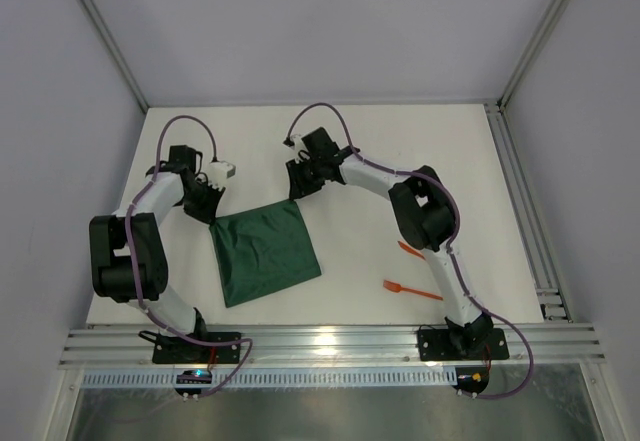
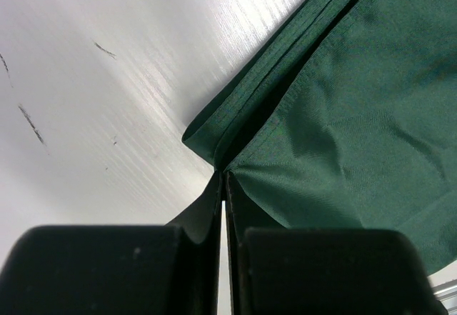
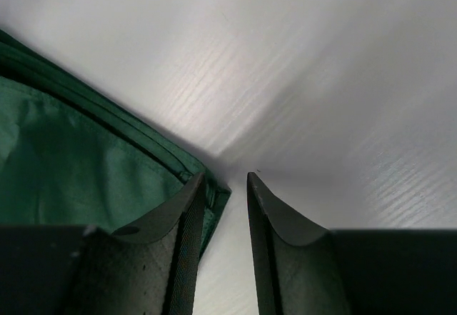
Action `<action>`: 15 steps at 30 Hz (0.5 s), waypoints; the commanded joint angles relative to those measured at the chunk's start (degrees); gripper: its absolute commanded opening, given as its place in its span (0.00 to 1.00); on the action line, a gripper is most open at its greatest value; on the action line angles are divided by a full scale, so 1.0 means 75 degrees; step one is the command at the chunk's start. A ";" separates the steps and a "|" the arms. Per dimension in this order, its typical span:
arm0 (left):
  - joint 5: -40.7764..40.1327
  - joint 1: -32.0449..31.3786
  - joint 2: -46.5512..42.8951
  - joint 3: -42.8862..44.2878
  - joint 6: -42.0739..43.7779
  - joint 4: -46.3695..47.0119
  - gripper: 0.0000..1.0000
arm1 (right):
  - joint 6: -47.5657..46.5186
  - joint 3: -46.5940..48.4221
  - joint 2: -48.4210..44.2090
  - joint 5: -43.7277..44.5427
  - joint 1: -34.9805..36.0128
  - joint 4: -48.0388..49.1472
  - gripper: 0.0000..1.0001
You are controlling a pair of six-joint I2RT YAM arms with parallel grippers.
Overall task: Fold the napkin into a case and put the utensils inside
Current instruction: Smooth out the square-folded napkin at the center of the board.
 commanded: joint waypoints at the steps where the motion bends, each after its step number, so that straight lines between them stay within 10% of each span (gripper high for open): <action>1: 0.0181 0.0039 -0.0254 0.0238 0.0068 0.0016 0.00 | 0.0060 0.0294 0.0162 0.0092 0.0075 -0.0132 0.34; 15: 0.0521 0.0050 -0.0547 0.0437 -0.0002 0.0040 0.00 | -0.0174 -0.0058 0.0045 0.0280 0.0098 -0.0027 0.04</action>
